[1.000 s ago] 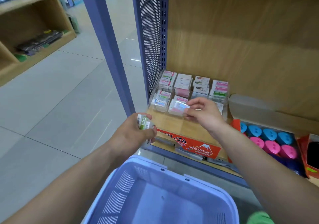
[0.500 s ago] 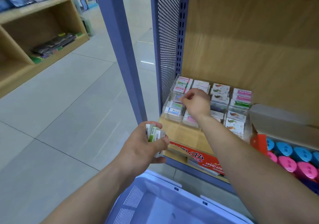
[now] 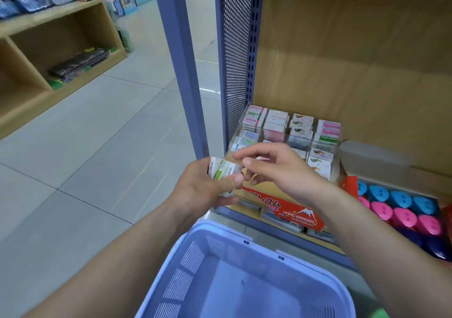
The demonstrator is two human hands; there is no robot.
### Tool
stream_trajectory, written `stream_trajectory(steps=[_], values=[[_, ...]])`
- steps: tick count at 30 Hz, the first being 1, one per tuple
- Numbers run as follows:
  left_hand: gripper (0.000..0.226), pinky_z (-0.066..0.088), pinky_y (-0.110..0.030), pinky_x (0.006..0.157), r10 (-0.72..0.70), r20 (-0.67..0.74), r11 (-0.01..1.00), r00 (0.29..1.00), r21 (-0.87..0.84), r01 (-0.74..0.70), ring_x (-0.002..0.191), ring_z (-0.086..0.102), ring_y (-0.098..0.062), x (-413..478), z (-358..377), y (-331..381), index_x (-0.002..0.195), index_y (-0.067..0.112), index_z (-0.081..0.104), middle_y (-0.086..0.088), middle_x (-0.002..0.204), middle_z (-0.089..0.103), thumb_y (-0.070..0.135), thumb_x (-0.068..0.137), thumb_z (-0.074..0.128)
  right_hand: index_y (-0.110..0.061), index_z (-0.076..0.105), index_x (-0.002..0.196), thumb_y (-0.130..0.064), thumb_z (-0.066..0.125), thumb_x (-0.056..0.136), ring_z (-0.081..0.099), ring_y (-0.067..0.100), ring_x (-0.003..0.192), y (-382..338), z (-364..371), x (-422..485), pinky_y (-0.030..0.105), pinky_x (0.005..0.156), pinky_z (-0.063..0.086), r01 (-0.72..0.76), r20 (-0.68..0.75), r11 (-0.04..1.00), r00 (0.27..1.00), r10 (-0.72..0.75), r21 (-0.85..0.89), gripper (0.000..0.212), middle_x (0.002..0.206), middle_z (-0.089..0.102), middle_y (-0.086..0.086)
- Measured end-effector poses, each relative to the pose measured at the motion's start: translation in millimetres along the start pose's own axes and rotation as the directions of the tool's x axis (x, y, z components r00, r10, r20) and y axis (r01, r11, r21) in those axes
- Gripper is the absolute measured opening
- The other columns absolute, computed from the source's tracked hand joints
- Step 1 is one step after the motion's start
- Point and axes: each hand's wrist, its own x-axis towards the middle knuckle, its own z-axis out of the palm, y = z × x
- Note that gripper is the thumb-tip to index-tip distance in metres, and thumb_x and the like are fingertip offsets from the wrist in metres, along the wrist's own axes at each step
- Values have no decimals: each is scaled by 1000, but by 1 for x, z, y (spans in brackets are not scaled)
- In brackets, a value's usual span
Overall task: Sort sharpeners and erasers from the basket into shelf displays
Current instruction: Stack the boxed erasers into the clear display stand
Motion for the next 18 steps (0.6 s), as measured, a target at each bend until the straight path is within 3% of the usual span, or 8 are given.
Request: stream_trajectory(steps=[4, 9, 15, 18], values=[[27, 60, -29, 69, 28, 85, 999, 996, -24, -26, 87, 73, -22, -10, 3, 5, 115, 1, 67, -14, 96, 74, 3, 88, 70, -6, 72, 107, -4, 70, 90, 65, 17, 82, -10, -5, -13, 27, 75, 56, -40, 38, 997, 999, 37, 70, 18, 89, 64, 9], [31, 60, -25, 73, 51, 163, 994, 985, -102, -35, 94, 74, -22, -19, 11, 10, 118, 4, 64, -10, 100, 75, -2, 88, 67, -5, 66, 99, 2, 65, 91, 66, 18, 75, -18, -10, -28, 28, 71, 59, -68, -15, 972, 997, 73, 223, 11, 81, 69, 6], [24, 59, -22, 66, 68, 42, 994, 997, -85, -64, 84, 75, -19, -17, 20, 11, 112, 7, 66, -5, 93, 76, 5, 88, 70, -7, 61, 97, 2, 61, 95, 71, 21, 74, -13, -8, -40, 29, 73, 62, -73, -130, 937, 984, 125, 342, 9, 83, 71, 12], [20, 59, -23, 67, 40, 54, 996, 998, -83, -36, 89, 74, -20, -15, 23, 8, 112, 8, 67, -8, 99, 76, 7, 92, 67, -10, 63, 112, 2, 60, 95, 71, 22, 73, -5, -12, -43, 30, 73, 61, -57, -160, 937, 980, 119, 346, 21, 83, 71, 12]])
